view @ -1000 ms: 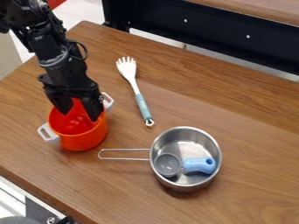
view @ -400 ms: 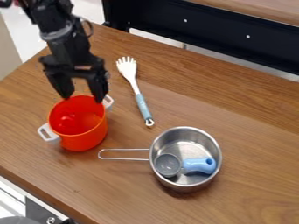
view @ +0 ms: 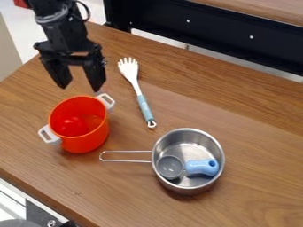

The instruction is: Put the red object was taken and placed in the container.

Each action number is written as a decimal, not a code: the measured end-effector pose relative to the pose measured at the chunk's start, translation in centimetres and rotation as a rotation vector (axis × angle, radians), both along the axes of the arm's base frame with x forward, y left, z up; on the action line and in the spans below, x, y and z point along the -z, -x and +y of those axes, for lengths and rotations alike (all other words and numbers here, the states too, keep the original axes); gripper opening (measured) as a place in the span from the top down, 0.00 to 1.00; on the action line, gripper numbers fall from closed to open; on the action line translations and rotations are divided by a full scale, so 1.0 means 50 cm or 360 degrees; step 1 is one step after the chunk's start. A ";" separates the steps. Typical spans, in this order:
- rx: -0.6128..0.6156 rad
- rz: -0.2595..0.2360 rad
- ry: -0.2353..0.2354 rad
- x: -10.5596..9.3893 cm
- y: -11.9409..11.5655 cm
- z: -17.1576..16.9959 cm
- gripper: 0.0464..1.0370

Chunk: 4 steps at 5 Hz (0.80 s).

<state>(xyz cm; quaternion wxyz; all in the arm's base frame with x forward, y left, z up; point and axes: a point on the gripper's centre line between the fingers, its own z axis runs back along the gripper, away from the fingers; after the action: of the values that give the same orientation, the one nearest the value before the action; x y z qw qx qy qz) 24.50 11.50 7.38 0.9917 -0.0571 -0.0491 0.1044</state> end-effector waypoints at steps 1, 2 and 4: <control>0.0107 0.0079 0.0055 0.015 0.028 -0.018 0.04; 0.0244 0.0078 0.0097 0.020 0.069 -0.060 0.04; 0.0410 0.0018 0.0212 0.043 0.092 -0.182 0.04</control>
<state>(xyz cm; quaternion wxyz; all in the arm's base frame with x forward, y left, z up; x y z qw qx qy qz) 19.91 2.39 5.22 0.9911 -0.1282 -0.0287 -0.0204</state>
